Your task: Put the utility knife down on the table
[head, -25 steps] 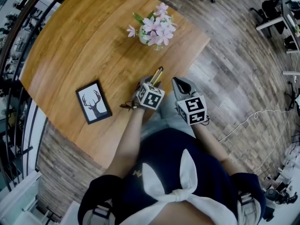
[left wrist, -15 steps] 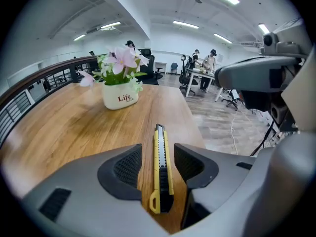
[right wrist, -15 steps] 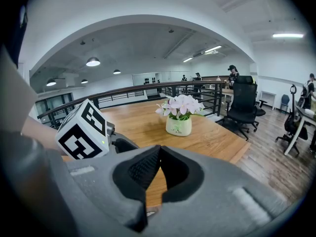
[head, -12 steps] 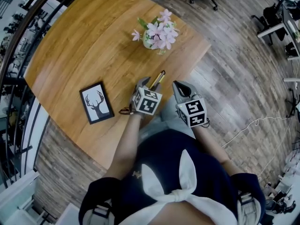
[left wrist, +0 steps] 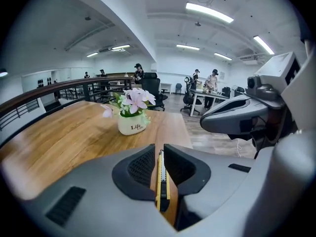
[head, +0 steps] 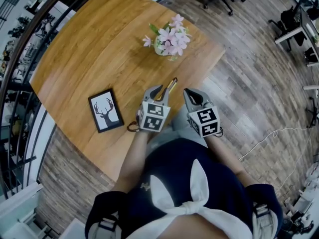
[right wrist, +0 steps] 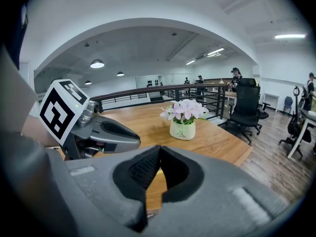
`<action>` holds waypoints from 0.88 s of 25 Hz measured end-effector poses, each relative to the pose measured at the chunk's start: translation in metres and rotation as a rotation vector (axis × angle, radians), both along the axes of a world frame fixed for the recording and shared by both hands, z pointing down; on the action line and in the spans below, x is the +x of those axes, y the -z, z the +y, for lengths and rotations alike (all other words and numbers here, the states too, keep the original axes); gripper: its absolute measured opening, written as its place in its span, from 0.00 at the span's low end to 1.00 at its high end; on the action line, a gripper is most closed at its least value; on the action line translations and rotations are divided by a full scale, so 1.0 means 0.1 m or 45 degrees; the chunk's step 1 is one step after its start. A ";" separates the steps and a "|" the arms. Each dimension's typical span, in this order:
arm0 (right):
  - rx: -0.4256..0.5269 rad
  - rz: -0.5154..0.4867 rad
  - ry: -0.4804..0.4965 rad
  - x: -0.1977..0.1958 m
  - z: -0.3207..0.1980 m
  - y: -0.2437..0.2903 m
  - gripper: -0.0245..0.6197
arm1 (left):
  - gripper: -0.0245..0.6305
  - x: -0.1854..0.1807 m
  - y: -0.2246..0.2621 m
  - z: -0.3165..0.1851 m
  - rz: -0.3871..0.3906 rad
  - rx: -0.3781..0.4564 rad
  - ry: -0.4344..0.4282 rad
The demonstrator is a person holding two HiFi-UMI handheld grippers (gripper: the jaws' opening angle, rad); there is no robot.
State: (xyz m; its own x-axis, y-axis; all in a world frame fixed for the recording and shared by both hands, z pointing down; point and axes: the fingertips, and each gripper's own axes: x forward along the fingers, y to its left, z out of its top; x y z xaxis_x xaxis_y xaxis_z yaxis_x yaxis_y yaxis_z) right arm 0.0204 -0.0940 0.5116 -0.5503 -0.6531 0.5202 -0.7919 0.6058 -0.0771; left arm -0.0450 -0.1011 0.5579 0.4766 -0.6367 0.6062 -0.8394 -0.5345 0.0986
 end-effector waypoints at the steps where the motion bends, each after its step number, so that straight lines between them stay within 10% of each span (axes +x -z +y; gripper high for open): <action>1: 0.001 -0.003 0.003 -0.01 0.01 0.01 0.04 | 0.12 -0.02 0.03 0.01 -0.006 0.021 0.008; 22: -0.022 -0.015 0.059 -0.11 0.10 0.03 0.03 | 0.07 -0.08 0.25 0.12 -0.004 0.097 0.037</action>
State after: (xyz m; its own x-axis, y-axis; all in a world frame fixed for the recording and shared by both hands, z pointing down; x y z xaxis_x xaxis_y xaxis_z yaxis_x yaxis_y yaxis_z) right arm 0.0096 -0.0839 0.5088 -0.5859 -0.6176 0.5247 -0.7619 0.6403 -0.0970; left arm -0.0534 -0.0890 0.5325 0.4552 -0.6947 0.5569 -0.8550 -0.5157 0.0555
